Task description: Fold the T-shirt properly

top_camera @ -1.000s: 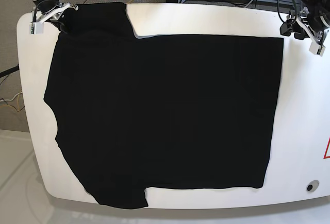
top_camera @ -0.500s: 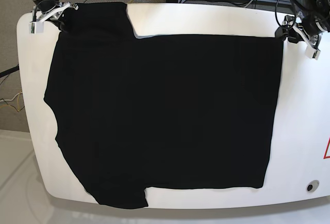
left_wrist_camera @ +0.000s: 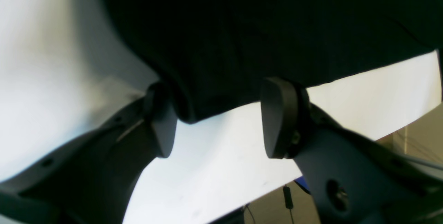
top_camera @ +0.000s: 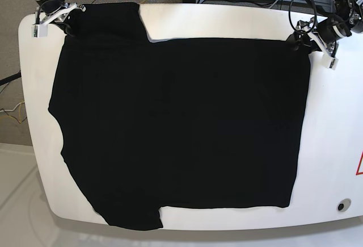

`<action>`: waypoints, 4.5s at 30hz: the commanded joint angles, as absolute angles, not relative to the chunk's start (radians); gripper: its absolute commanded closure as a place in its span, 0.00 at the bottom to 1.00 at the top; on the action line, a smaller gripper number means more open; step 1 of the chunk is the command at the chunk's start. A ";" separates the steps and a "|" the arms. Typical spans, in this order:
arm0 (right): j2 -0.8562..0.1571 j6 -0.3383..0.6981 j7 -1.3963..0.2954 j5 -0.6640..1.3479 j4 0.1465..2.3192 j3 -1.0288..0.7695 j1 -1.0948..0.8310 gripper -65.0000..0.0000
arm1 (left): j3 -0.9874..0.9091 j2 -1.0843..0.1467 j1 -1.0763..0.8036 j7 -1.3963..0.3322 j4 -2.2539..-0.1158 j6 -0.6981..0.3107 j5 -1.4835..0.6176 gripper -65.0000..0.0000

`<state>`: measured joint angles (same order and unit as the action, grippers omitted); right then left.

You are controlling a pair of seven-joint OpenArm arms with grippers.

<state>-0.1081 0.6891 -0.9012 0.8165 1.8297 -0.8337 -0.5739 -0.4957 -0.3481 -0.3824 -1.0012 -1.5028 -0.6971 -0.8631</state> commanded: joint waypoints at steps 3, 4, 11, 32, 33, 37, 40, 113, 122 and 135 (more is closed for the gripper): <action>-0.119 0.698 -0.884 0.840 1.843 -0.844 -0.580 1.00 | -0.470 -0.347 -0.384 -1.008 -1.518 -0.698 -0.834 0.46; -0.119 0.698 -0.884 0.840 1.843 -0.844 -0.579 0.99 | -0.468 -0.345 -0.384 -1.005 -1.518 -0.698 -0.831 0.46; -0.120 0.698 -0.896 0.837 1.845 -0.841 -0.575 0.99 | -0.467 -0.324 -0.365 -0.991 -1.508 -0.698 -0.803 0.47; -0.121 0.698 -0.896 0.835 1.846 -0.841 -0.576 0.99 | -0.478 -0.326 -0.336 -0.990 -1.462 -0.698 -0.830 0.53; -0.121 0.698 -0.896 0.835 1.847 -0.841 -0.576 0.99 | -0.478 -0.326 -0.335 -0.988 -1.460 -0.698 -0.830 0.57; -0.120 0.698 -0.894 0.835 1.847 -0.841 -0.576 0.99 | -0.477 -0.325 -0.335 -0.976 -1.458 -0.698 -0.830 0.78; -0.119 0.698 -0.892 0.834 1.847 -0.843 -0.575 0.99 | -0.475 -0.325 -0.340 -0.968 -1.459 -0.698 -0.834 0.92; -0.121 0.698 -0.892 0.949 1.856 -0.844 -0.624 1.00 | -0.596 -0.315 -0.494 -0.986 -1.569 -0.698 -0.890 0.75; -0.120 0.698 -0.897 0.919 1.854 -0.857 -0.614 1.00 | -0.605 -0.314 -0.515 -0.989 -1.575 -0.698 -0.886 0.76; -0.119 0.698 -0.893 0.899 1.860 -0.861 -0.635 1.00 | -0.669 -0.300 -0.603 -0.967 -1.608 -0.698 -0.898 0.76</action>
